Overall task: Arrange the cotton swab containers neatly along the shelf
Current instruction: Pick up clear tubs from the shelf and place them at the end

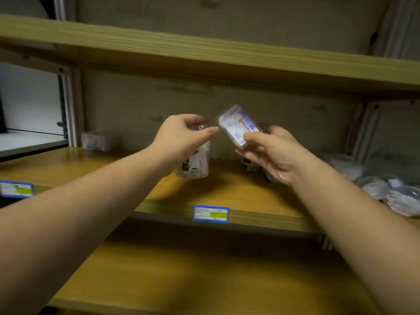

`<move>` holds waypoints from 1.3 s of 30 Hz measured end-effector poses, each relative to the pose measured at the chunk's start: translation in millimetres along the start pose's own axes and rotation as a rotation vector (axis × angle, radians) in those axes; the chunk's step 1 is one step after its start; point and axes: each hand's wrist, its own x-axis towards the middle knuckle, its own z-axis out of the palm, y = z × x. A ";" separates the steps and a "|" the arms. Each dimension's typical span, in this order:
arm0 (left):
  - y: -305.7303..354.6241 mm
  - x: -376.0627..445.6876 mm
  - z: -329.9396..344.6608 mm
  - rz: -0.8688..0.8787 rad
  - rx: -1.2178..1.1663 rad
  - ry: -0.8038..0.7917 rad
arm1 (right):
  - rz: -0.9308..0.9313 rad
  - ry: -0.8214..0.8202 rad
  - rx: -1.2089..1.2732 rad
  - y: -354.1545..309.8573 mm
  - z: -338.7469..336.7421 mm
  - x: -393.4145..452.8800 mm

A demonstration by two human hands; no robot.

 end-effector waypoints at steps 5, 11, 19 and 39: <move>-31.4 8.8 -58.4 0.026 0.029 -0.041 | 0.131 -0.067 0.455 20.5 101.7 15.3; -77.2 27.0 -142.9 -0.057 -0.107 -0.050 | 0.125 -0.173 0.440 54.3 213.4 39.2; -126.8 58.4 -231.4 -0.166 0.040 -0.121 | -0.008 -0.037 -0.090 80.0 263.5 85.8; -189.6 74.4 -280.2 -0.209 0.487 0.344 | 0.240 -0.159 -0.650 158.1 345.1 161.7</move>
